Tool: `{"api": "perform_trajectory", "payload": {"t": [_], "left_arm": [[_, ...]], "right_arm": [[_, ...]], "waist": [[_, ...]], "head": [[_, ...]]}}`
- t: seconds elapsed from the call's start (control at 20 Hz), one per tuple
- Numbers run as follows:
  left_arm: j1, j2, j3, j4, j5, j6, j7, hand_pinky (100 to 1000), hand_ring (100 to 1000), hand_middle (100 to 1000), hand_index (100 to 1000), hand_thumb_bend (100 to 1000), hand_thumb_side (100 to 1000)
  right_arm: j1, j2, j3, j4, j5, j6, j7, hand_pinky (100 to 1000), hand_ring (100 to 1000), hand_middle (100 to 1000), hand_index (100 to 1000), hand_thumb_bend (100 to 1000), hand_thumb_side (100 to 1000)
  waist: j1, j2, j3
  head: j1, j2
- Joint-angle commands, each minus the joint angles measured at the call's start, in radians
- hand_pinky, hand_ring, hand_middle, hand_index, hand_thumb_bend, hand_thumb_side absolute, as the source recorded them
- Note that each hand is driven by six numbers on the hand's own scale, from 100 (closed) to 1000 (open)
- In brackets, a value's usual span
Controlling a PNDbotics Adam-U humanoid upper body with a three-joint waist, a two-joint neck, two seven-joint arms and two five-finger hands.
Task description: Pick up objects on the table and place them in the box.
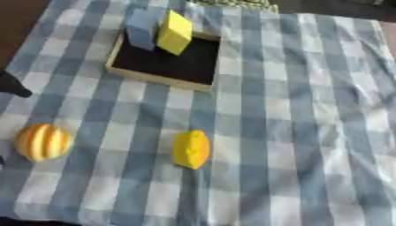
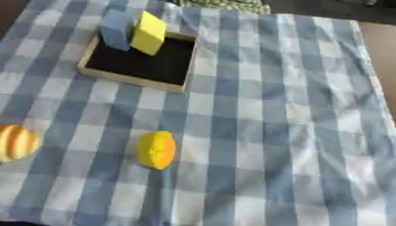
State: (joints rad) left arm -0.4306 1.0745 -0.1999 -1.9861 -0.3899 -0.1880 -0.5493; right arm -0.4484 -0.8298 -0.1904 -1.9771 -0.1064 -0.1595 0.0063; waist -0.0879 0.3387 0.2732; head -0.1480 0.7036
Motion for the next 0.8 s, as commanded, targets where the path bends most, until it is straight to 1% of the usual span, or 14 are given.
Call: {"api": "perform_trajectory", "payload": {"t": [0.05,0.25,0.4,0.45,0.5,0.55,0.6,0.8], "left_arm": [[-0.009,0.032,-0.007,-0.014,-0.036,0.025,-0.014,923,837,754,864,648,247],[-0.006,0.025,-0.024,-0.009,-0.085,0.045,-0.03,921,841,760,868,678,270],[-0.007,0.018,-0.035,0.011,-0.116,0.043,-0.037,918,846,770,871,716,296],[-0.008,0.014,-0.038,0.02,-0.128,0.041,-0.036,918,846,770,871,719,299],[-0.008,0.012,-0.04,0.029,-0.141,0.038,-0.036,915,848,774,871,751,314],[-0.008,0.009,-0.042,0.039,-0.159,0.033,-0.034,913,849,775,871,787,282],[-0.006,0.007,-0.044,0.048,-0.177,0.027,-0.033,911,850,777,870,785,329],[0.002,-0.001,-0.051,0.088,-0.237,-0.003,-0.018,899,843,771,862,833,348]], "right_arm": [[-0.014,-0.015,-0.012,-0.01,0.001,0.004,0.004,947,903,557,713,100,424],[-0.016,-0.01,-0.012,-0.009,0.0,0.007,0.01,948,903,556,712,100,431],[-0.017,-0.005,-0.013,-0.008,-0.001,0.009,0.013,948,903,555,712,100,435],[-0.017,-0.004,-0.013,-0.008,-0.001,0.009,0.014,948,903,555,712,100,436],[-0.017,-0.003,-0.013,-0.007,-0.001,0.009,0.015,948,903,554,712,100,437],[-0.017,-0.002,-0.013,-0.007,0.0,0.01,0.015,949,903,554,712,100,438],[-0.016,-0.001,-0.015,-0.006,0.0,0.01,0.015,949,903,554,712,100,441],[-0.015,0.007,-0.016,-0.003,0.002,0.013,0.016,951,903,552,711,100,454]], "waist": [[0.015,-0.032,-0.002],[0.015,-0.032,-0.005],[0.016,-0.032,-0.005],[0.016,-0.032,-0.005],[0.016,-0.032,-0.006],[0.016,-0.032,-0.006],[0.016,-0.032,-0.006],[0.016,-0.032,-0.005]], "head": [[0.009,0.001],[0.021,0.0],[0.037,-0.004],[0.044,-0.006],[0.049,-0.008],[0.054,-0.01],[0.056,-0.01],[0.061,-0.014]]}}
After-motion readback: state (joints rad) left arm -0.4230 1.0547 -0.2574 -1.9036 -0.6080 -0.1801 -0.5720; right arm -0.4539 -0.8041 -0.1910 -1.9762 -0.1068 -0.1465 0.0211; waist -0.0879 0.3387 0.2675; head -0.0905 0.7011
